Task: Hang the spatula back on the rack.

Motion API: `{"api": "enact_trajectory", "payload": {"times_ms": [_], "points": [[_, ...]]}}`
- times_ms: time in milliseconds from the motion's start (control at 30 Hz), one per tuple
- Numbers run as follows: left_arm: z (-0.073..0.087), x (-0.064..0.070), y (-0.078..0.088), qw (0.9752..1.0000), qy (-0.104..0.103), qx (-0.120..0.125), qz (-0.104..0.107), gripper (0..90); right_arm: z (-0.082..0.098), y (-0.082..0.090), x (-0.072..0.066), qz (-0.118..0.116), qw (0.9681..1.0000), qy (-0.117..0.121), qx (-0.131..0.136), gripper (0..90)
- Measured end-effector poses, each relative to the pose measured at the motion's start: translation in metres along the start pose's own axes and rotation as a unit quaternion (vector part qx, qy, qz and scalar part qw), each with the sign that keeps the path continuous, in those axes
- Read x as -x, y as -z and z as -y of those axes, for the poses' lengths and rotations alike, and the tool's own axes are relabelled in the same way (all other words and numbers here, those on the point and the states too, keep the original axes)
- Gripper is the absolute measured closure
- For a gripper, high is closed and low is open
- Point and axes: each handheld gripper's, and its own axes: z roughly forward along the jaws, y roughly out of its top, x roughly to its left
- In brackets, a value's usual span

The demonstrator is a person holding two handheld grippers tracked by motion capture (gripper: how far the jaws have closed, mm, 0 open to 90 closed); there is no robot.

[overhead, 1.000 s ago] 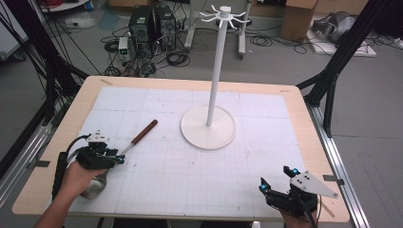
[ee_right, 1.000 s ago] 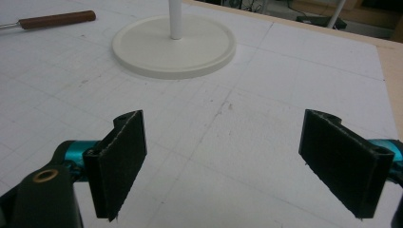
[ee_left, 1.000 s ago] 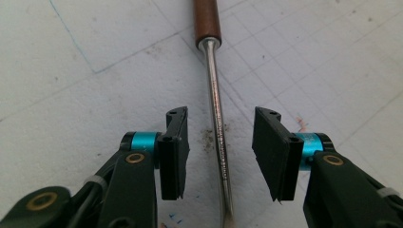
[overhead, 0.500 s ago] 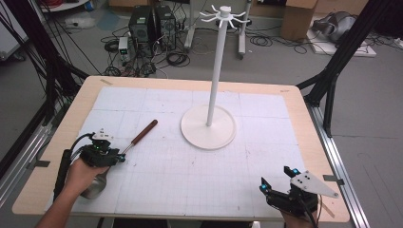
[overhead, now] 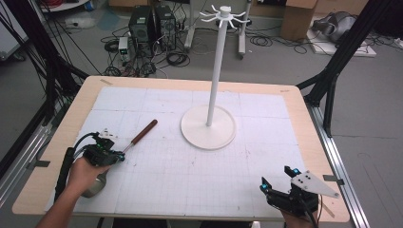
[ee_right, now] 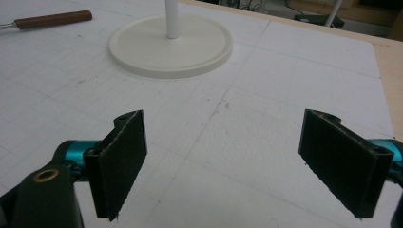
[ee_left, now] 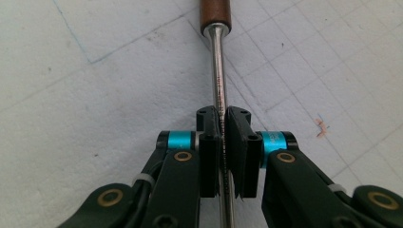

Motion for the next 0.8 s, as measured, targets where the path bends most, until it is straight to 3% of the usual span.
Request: {"api": "enact_trajectory", "payload": {"times_ms": [300,600,800], "points": [[0.002,-0.002,0.001,1.0000,0.006,0.007,0.002,84.0,0.001,0.001,0.002,-0.001,1.0000,-0.002,-0.001,15.7],[0.004,-0.005,0.015,0.9985,0.026,0.046,0.015,84.2,0.001,0.000,0.003,0.001,1.0000,-0.005,0.000,15.7],[0.006,-0.006,0.021,0.9977,0.028,0.059,0.018,84.3,0.001,0.001,0.003,0.002,1.0000,-0.004,0.003,15.7]]}}
